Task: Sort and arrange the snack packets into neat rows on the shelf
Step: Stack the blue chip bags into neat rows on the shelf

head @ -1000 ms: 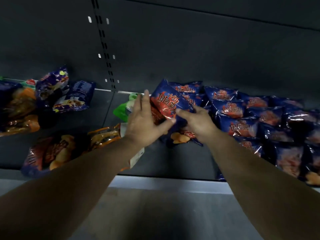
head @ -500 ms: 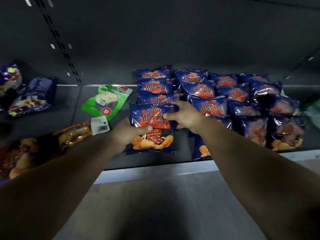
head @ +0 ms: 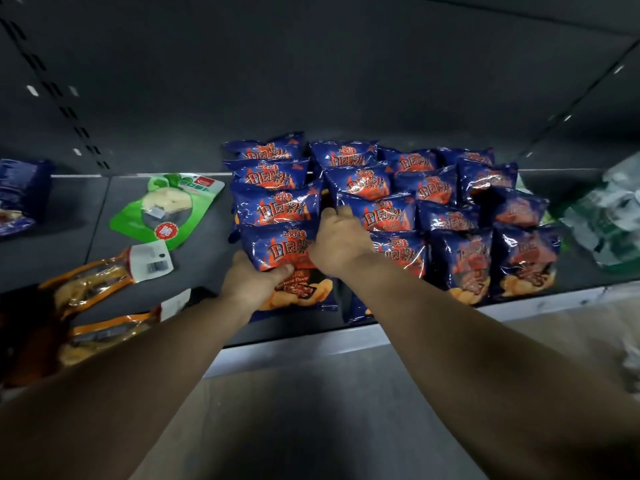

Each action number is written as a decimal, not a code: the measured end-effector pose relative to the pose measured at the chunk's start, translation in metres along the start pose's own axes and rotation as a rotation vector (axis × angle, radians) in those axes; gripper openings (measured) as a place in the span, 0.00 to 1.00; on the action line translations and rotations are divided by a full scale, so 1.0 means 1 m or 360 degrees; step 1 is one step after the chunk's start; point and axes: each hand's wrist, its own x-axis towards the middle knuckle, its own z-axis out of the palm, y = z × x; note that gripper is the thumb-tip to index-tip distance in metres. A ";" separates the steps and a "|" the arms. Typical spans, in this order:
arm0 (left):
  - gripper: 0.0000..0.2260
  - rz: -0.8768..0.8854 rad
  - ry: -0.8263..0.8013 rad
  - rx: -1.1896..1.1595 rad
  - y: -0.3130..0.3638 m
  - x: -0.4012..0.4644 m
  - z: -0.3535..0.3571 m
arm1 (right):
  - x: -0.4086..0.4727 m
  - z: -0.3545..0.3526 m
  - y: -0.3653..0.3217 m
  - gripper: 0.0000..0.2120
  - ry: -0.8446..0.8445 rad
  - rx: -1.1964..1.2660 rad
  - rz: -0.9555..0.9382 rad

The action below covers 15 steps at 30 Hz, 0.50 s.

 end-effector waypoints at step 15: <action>0.39 0.0163 0.0072 0.0036 0.008 -0.015 0.009 | -0.007 0.010 -0.002 0.23 -0.0043 -0.0298 -0.0219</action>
